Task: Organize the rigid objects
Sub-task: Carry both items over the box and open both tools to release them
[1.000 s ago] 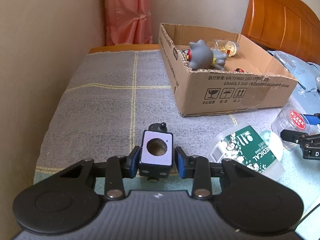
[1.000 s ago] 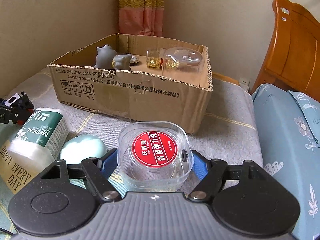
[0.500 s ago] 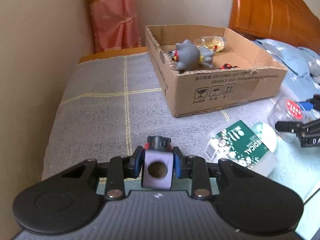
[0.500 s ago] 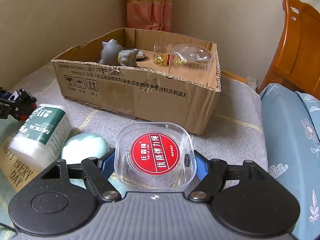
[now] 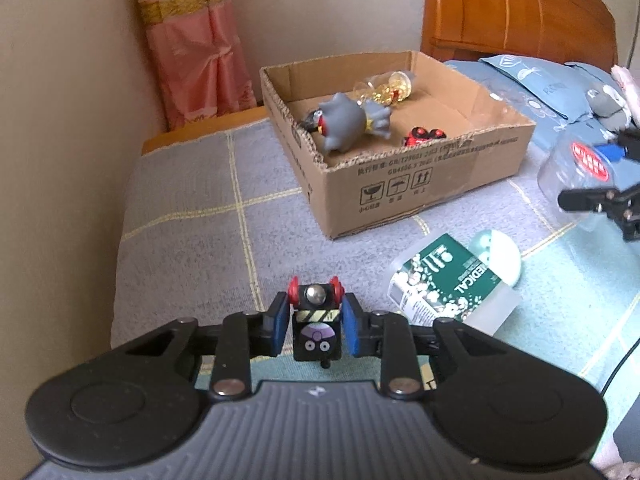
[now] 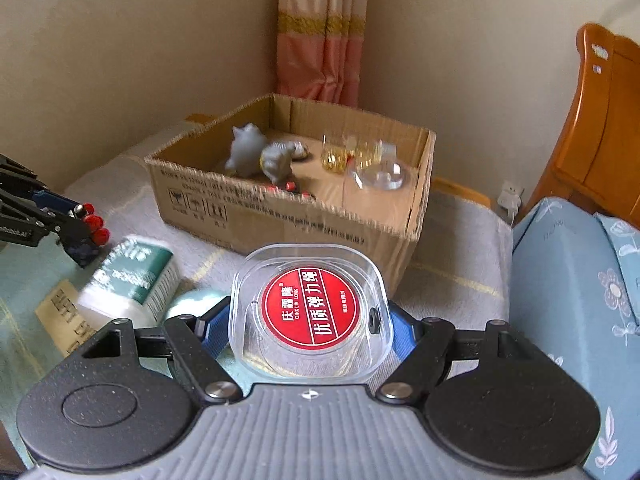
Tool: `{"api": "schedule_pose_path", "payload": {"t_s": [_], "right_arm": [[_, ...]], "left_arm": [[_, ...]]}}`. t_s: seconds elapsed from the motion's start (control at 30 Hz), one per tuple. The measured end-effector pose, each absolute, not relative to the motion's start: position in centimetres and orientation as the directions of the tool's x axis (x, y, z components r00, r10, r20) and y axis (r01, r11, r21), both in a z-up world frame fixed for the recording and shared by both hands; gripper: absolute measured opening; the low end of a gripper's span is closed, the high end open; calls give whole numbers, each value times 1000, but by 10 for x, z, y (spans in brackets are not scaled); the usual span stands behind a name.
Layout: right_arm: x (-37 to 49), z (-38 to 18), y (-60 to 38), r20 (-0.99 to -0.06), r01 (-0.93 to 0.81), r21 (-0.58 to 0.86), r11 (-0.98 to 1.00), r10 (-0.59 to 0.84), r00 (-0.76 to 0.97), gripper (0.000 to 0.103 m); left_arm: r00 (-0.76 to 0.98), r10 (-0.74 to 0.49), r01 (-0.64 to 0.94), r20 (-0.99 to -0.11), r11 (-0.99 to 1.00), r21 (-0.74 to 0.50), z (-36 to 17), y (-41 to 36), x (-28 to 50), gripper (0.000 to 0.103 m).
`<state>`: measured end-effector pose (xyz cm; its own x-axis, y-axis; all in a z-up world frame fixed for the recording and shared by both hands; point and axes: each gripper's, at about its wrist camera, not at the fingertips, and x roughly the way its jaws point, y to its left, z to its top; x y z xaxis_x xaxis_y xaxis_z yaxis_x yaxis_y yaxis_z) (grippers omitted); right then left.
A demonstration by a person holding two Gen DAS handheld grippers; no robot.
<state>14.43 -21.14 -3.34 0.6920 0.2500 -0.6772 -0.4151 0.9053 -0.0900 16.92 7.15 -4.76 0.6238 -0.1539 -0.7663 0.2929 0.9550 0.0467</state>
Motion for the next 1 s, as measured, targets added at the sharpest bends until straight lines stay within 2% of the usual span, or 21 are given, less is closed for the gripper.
{"api": "schedule_pose_path", "payload": {"t_s": [0.5, 0.77, 1.0], "right_arm": [[154, 13, -205, -609, -444, -124, 888, 285, 740, 81], [199, 41, -199, -585, -445, -90, 891, 314, 748, 81], [254, 39, -187, -618, -433, -70, 899, 302, 726, 81]], "left_arm": [[651, -168, 324, -740, 943, 72, -9, 72, 178, 26], [668, -213, 376, -713, 924, 76, 28, 58, 211, 26], [688, -222, 404, -691, 908, 112, 52, 40, 254, 26]]}}
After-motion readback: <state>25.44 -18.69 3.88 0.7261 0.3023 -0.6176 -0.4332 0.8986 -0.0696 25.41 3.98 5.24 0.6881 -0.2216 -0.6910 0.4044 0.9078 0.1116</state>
